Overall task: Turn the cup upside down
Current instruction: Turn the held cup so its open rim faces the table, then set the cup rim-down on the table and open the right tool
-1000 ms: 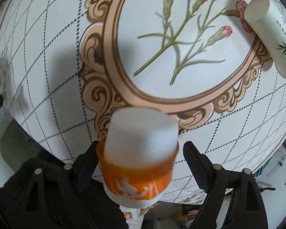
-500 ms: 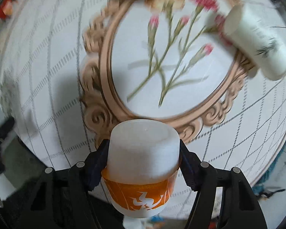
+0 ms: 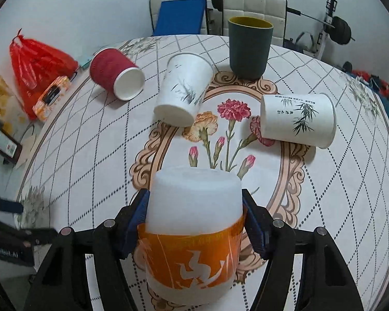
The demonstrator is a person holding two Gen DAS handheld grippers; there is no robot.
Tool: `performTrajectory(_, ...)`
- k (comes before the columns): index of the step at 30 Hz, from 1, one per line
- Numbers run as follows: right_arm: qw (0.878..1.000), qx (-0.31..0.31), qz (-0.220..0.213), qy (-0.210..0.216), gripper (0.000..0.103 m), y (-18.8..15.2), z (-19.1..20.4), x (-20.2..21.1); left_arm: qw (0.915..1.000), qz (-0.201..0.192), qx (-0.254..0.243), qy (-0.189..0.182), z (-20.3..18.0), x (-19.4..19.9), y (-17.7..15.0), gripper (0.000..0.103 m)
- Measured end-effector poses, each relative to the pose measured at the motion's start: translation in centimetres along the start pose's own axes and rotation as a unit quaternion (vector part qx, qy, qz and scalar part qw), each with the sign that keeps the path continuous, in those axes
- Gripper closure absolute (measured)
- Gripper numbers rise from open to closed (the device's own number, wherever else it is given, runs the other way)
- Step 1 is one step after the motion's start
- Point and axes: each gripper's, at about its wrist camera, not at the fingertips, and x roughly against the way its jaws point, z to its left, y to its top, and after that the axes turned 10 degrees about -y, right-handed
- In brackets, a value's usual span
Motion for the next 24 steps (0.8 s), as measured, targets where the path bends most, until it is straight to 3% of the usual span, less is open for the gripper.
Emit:
performTrajectory(4,1.0,0.011,0.002,0.004,0.032,-1.4,0.1,0.7,1.0,-0.003,-0.002,0.002,-1.3,-0.4,-0.3,0.006)
performTrajectory(14,0.999,0.03,-0.043,-0.01,0.032,-4.8,-1.0,2.7,0.9999,-0.007,-0.009,0.003,-3.2,-0.3,-1.6,0.006)
performTrajectory(24,0.992,0.012,-0.119,-0.028,0.032,-2.3,-0.3,1.5,0.9998,-0.013,-0.008,0.013,-3.3,-0.1,-2.2,0.006)
